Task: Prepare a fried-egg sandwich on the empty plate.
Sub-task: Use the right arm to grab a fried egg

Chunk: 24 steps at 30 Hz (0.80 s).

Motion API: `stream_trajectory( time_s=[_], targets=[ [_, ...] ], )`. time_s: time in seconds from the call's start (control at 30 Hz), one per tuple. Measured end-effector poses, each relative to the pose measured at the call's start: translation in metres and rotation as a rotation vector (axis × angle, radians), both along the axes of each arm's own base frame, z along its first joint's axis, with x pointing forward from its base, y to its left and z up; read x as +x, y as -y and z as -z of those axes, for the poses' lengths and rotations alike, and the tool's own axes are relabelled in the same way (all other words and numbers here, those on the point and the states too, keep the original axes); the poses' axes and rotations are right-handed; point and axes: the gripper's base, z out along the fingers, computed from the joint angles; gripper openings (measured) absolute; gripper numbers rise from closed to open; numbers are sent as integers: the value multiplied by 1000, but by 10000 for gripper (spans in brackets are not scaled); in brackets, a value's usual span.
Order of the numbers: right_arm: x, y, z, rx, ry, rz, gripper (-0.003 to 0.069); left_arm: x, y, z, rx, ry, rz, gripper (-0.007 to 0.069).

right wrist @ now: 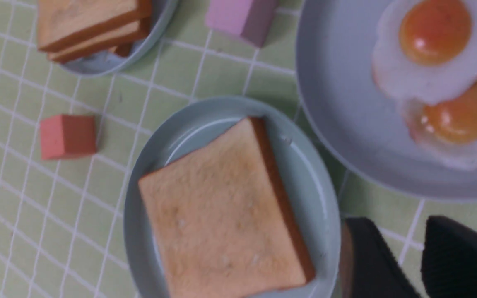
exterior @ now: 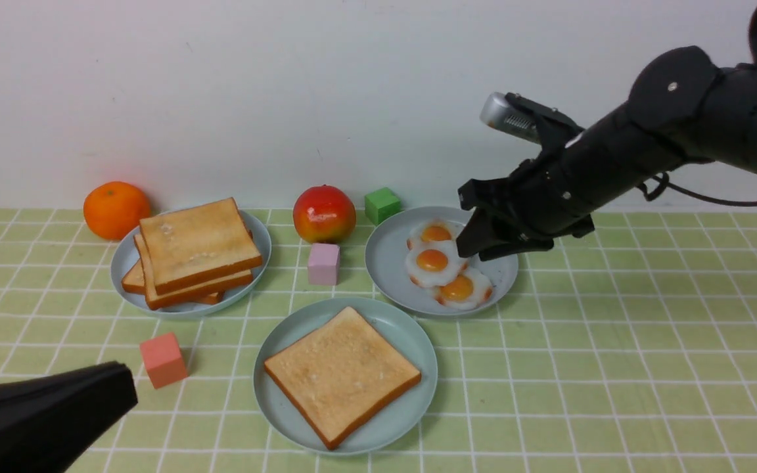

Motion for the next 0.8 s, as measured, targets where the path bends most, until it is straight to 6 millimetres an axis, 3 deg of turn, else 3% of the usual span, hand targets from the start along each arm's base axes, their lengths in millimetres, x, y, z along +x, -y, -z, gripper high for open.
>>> stream_trajectory(
  time_s=[0.2,0.4,0.8],
  targets=[
    [35,3,36,-33,-75,130,361,0,0,-2,5,29,-1,-13],
    [57,-2,61,-26,-97,154,372,1,-1,-2,27,51,-5,-13],
    [75,1,83,-19,-72,199,372,1,-1,-1,43,62,-6,-13]
  ],
)
